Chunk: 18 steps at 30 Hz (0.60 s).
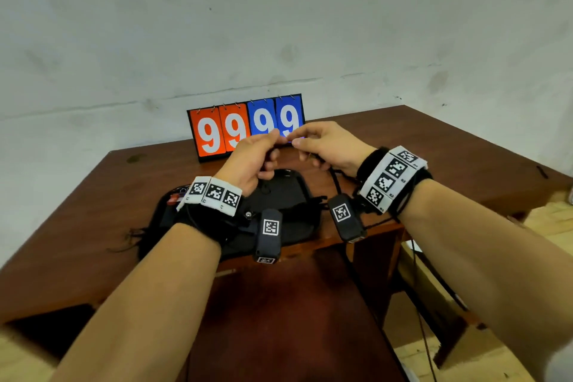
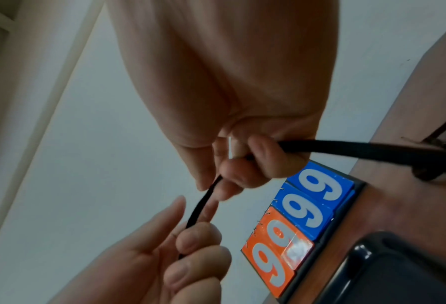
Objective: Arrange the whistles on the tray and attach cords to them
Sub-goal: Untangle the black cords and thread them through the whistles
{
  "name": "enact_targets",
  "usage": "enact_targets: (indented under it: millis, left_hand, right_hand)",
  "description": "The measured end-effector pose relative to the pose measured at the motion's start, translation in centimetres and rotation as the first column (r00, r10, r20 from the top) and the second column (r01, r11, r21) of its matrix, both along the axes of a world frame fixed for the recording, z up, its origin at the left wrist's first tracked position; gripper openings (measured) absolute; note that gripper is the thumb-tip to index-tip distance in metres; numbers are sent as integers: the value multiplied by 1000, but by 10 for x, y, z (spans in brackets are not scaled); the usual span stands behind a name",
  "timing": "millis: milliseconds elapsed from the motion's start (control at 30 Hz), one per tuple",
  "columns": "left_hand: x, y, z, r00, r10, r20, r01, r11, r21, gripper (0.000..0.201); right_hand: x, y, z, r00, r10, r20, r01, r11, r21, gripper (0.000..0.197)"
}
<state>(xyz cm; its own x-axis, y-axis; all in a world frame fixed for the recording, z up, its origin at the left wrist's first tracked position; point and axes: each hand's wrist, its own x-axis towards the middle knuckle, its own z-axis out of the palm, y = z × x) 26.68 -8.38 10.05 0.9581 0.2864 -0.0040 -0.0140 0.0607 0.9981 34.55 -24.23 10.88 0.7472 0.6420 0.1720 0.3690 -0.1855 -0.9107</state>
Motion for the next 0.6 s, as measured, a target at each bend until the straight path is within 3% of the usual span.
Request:
enact_targets:
  millis: [200, 300, 600]
  left_hand:
    - [-58, 44, -3, 994, 101, -45, -96, 989, 111, 18]
    - [-82, 68, -11, 983, 172, -60, -158, 970, 183, 15]
    - [-129, 121, -34, 916, 401, 30, -383, 846, 372, 9]
  right_hand:
    - [-33, 27, -2, 997, 34, -70, -29, 997, 75, 16]
    - [-44, 36, -7, 995, 59, -81, -57, 998, 25, 14]
    - [-48, 46, -35, 994, -25, -107, 25, 1000, -5, 11]
